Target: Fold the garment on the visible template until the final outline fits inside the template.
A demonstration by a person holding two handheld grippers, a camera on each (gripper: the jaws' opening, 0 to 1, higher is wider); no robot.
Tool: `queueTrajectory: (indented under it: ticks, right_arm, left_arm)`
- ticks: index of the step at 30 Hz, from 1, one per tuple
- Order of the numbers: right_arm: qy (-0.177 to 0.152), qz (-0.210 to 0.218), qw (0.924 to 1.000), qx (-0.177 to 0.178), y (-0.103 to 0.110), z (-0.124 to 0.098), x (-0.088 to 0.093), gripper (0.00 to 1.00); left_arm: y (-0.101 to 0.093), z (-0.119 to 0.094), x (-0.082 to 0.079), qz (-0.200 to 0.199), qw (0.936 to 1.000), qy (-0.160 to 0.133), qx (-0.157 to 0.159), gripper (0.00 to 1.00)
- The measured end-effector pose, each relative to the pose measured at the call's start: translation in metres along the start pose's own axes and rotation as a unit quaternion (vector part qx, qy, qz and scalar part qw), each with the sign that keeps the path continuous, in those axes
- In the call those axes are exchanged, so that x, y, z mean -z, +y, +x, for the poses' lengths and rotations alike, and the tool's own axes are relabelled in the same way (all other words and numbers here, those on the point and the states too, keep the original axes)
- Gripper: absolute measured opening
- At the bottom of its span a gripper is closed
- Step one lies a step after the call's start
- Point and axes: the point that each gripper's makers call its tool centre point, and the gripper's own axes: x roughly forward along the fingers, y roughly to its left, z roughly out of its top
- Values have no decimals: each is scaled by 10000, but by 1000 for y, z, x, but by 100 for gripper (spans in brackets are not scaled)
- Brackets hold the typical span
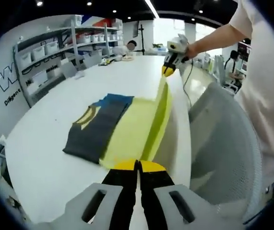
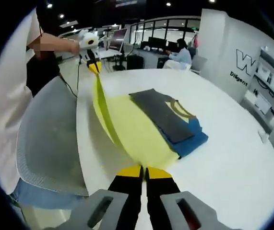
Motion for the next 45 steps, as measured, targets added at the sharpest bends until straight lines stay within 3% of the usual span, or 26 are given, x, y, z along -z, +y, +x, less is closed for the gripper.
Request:
queueTrajectory:
  ticks: [8, 17, 29, 36, 45]
  right_arm:
    - [0, -28, 9999, 148, -54, 16, -30, 0]
    - [118, -20, 9996, 255, -109, 41, -55, 0]
    - [294, 367, 9984, 307, -171, 90, -53, 0]
    - [394, 691, 9962, 351, -193, 119, -45, 0]
    - [715, 929, 9924, 369, -207, 146, -24, 0]
  left_arm:
    - [64, 5, -26, -23, 9996, -76, -286, 0]
    - [133, 21, -44, -224, 9978, -115, -606, 0]
    - [205, 60, -34, -776, 9931, 110, -876, 0]
    - [225, 78, -23, -1200, 9875, 171, -1005, 0]
    - [241, 105, -3, -1689, 9789, 342, -1094, 0]
